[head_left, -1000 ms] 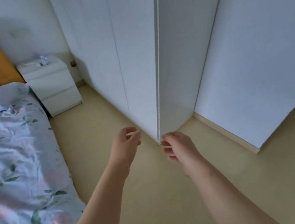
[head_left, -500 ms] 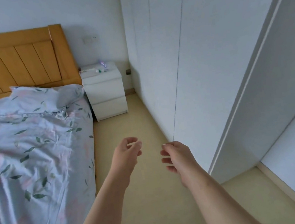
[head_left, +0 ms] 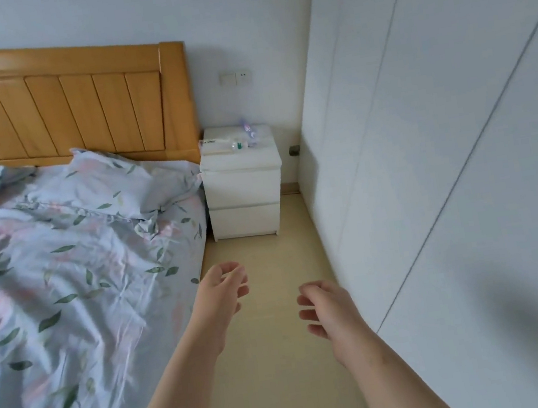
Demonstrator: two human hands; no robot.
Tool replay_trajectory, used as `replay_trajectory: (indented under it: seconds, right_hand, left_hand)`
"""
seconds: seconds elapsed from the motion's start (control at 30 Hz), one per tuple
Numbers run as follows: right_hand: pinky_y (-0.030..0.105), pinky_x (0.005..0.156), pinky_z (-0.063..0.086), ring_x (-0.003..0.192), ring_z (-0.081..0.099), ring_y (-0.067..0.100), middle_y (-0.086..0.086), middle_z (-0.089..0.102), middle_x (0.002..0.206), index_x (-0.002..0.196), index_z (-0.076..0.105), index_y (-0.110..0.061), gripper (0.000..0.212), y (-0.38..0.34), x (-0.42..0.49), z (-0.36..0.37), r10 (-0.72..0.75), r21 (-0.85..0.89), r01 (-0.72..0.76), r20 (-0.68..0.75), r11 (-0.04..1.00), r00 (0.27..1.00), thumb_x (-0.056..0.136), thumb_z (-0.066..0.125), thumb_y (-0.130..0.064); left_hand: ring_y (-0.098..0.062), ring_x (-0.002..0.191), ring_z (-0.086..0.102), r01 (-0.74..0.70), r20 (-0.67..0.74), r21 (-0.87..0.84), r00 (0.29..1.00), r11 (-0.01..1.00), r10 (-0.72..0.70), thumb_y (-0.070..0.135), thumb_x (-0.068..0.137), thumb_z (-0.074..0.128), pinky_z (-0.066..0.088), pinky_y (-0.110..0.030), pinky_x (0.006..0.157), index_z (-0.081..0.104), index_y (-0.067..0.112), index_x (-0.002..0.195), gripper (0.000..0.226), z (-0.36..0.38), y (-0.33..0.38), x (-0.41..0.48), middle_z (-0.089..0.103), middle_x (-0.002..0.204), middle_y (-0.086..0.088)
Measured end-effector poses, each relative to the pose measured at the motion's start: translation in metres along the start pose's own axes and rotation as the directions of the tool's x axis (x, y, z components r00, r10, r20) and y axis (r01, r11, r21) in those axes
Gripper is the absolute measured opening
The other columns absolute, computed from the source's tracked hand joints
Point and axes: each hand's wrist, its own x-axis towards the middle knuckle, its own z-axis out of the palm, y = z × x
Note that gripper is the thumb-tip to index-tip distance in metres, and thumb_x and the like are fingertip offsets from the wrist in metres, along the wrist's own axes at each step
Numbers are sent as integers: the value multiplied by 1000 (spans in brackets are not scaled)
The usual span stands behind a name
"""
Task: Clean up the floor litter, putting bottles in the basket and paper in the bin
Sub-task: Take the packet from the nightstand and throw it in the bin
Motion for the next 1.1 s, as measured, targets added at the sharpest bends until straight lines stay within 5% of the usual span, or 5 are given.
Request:
replay_trajectory:
  seconds: [0.53,1.1]
  right_hand:
    - [25,59,38,72,55,15,1,59,87,90,58,-15,8,-171,317,128,19,-30,-19,-1,999,1000,93,50,-15]
    - [26,64,42,77,57,16,2,60,94,92,57,-18,8,-357,696,215,32,-98,-23,95,995,995,93,49,-18]
  left_hand:
    - [-17,85,61,31,-32,13,999,999,-31,17,95,51,44,-27,69,57,15,104,11,-26,118,367,65,99,-8]
    - [-15,94,63,107,-55,79,993,991,-103,25,93,52,50,-34,83,56,23,107,15,45,228,759,63,103,-2]
